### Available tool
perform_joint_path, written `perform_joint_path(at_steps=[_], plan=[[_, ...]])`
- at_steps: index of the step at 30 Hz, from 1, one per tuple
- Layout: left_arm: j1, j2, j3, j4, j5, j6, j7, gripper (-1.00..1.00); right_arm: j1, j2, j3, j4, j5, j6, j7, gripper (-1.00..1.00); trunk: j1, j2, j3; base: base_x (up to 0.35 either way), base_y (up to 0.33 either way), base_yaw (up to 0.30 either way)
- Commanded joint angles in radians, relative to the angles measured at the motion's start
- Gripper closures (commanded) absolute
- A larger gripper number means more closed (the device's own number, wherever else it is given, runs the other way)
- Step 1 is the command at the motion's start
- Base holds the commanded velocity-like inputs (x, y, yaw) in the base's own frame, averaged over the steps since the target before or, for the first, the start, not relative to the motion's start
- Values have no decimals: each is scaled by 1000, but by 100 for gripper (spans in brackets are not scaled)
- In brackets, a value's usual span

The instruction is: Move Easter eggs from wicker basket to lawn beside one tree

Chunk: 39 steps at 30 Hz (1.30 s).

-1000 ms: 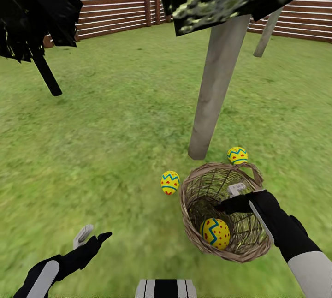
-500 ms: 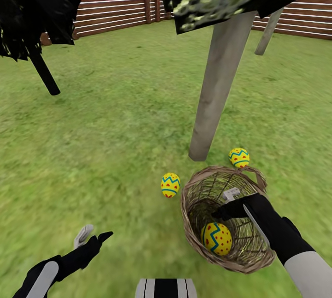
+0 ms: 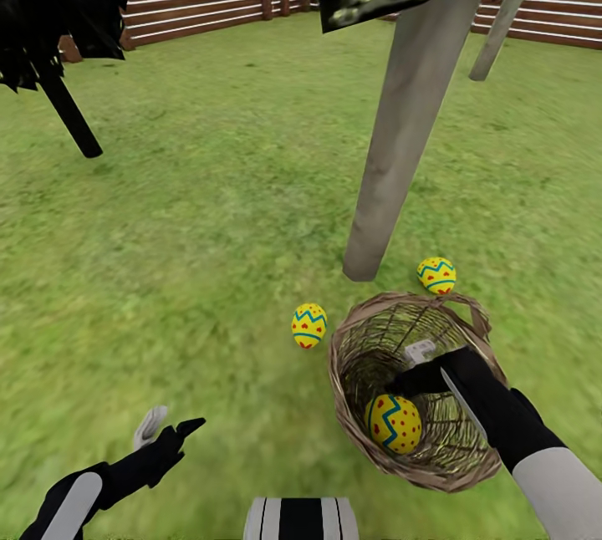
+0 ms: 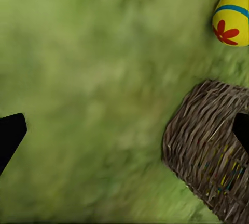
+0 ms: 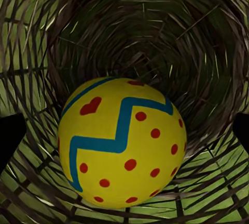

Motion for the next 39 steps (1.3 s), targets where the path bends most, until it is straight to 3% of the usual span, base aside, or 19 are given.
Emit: perform_joint_path(at_steps=[1,12,25,39], plan=[[0,0,2,0,-1,6,-3,-100,-1,-1,2,0,2,4,3,-100,0,-1,-5,0,0,0],[0,-1,-3,0,-6,8,-2,-100,-5,-1,2,1,0,3,3,-100,5,-3,-47,0,0,0],[0,-2,-6,1,-6,5,-10,-100,-46,-2,-2,4,-4,1,7,-100,5,-3,-47,0,0,0],[0,-2,-7,0,-6,9,-11,-100,-55,-1,-2,8,-4,1,8,-100,11,-6,-101,0,0,0]])
